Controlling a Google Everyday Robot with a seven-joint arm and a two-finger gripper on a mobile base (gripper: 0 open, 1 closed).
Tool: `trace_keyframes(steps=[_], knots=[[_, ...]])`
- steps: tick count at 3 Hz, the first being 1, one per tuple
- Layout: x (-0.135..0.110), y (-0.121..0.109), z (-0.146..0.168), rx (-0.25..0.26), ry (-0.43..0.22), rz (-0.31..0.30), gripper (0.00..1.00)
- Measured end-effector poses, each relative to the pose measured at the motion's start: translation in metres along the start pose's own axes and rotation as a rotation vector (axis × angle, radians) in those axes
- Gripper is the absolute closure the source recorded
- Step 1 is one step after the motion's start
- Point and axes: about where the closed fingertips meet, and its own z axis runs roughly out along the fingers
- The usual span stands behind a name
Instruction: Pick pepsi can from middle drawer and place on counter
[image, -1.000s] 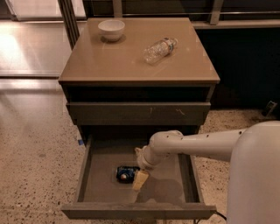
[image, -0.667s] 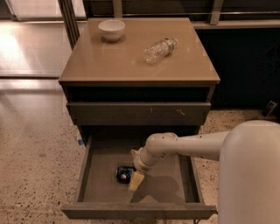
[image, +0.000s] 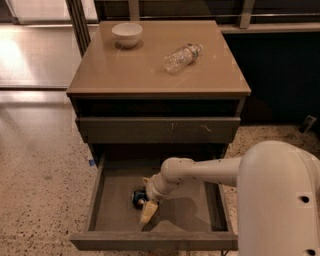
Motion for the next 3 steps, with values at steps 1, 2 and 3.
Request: trace_keyframes(steps=[1,2,3], knots=[[0.0008,0.0004,0.0017,-0.002,-0.001,0.001,0.05],[0.0008,0.0004,0.0017,-0.002,-0.001,0.001,0.19],[0.0008,0.0005,0.0018,-0.002,-0.001,0.001,0.42]])
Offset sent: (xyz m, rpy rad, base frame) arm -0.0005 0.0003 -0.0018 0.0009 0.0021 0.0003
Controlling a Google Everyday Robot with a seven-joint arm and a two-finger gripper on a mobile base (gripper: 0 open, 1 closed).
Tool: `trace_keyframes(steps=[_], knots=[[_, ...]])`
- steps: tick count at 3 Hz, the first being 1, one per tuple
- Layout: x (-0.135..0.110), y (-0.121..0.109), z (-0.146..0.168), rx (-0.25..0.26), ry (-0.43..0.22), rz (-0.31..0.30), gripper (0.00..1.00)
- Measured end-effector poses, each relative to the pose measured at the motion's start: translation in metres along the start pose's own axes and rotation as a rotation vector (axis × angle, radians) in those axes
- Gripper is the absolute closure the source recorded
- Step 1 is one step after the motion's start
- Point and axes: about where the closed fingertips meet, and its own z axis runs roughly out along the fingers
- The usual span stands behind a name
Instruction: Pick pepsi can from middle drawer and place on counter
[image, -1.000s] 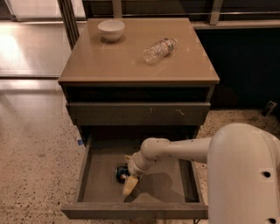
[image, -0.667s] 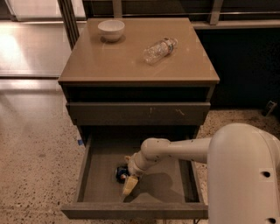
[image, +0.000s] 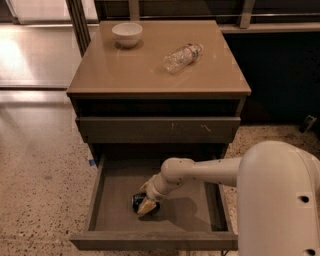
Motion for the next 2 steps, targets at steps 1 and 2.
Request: trace_keyframes(steps=[1,2], knots=[[0.0,0.0,0.0,0.0,0.0,0.0,0.65],[0.0,0.0,0.0001,0.0,0.0,0.0,0.89]])
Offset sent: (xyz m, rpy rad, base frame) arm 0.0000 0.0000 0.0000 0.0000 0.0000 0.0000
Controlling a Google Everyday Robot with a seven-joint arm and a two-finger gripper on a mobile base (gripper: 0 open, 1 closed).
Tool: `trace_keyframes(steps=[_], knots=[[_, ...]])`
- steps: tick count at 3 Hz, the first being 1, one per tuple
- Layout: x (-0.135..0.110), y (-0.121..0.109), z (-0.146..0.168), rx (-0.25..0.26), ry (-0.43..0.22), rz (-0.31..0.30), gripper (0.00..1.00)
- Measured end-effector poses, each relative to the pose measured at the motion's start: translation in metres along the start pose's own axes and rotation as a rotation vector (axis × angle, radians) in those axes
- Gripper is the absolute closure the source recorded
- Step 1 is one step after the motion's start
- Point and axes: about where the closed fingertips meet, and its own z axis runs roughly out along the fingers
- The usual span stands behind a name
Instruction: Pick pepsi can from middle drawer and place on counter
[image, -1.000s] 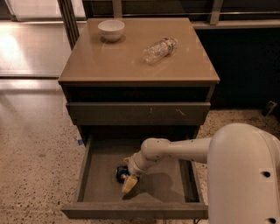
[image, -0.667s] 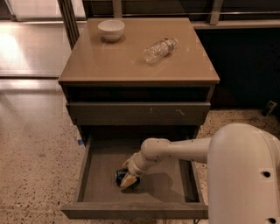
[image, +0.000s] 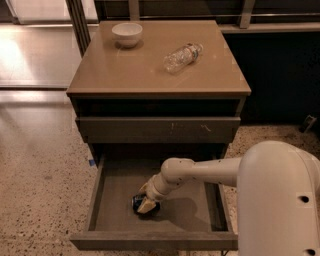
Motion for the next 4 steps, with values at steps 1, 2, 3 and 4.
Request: trace_keyframes(steps=[1,2,3,4], knots=[[0.0,0.0,0.0,0.0,0.0,0.001,1.0],[0.0,0.0,0.0,0.0,-0.001,0.001,1.0],[-0.02,-0.004,-0.027,0.013,-0.052,-0.003,1.0],[-0.051,-0.015,-0.067,0.022,-0.11,-0.029,1.0]])
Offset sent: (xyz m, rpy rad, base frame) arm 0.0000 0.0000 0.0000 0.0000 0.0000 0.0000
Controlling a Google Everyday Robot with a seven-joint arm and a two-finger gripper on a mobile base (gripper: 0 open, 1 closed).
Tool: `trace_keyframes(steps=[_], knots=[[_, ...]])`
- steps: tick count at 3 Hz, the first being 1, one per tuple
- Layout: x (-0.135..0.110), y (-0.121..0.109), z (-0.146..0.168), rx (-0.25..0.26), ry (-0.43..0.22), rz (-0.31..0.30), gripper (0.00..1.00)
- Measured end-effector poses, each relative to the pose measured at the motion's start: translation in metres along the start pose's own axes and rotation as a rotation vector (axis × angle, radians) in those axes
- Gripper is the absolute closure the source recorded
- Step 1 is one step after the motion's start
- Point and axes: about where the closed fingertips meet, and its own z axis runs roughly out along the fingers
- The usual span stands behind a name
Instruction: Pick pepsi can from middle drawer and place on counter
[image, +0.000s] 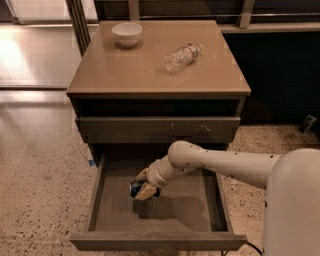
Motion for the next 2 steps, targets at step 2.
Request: trace_keyframes(steps=[2], knots=[[-0.073,-0.027,-0.071,-0.056,-0.011,-0.067,1.0]])
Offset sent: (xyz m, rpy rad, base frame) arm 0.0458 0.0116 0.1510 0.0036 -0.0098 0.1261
